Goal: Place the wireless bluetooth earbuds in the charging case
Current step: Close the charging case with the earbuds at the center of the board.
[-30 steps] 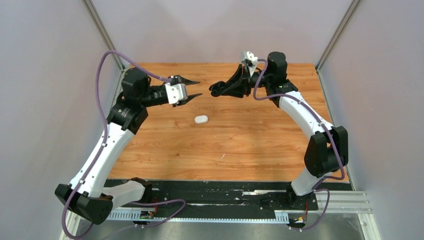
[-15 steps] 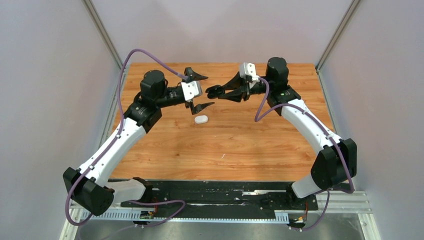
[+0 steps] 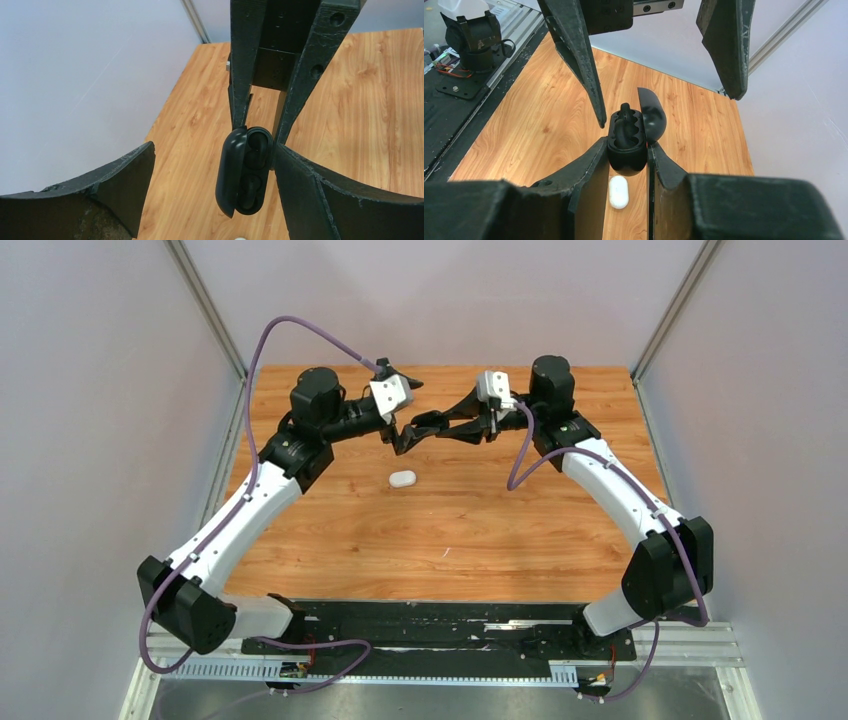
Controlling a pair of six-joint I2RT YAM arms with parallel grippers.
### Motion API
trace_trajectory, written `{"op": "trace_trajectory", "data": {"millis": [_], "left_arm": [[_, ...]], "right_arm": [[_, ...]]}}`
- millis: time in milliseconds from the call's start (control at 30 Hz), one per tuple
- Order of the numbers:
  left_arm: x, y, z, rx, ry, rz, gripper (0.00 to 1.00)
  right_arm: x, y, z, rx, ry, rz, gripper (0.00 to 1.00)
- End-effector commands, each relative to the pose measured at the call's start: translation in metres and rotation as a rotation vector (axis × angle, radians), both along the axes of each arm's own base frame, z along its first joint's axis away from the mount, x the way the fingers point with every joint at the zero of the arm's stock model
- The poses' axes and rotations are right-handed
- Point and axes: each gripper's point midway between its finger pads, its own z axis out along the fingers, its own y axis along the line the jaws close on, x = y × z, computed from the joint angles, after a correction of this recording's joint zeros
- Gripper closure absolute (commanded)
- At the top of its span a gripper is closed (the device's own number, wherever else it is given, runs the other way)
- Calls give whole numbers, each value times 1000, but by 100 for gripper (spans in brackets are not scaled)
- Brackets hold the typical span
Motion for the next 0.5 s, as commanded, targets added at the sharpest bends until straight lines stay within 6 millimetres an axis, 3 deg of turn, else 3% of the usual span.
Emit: {"op": "trace_trajectory", "data": {"millis": [0,467], "left_arm": [[3,-1,24,-41,-30,15,7],[17,-1,15,-12,-18,55,10]], "right_arm": [[-9,-1,14,18,-76,17,100],[-11,0,14,16,-106,22,100]]}}
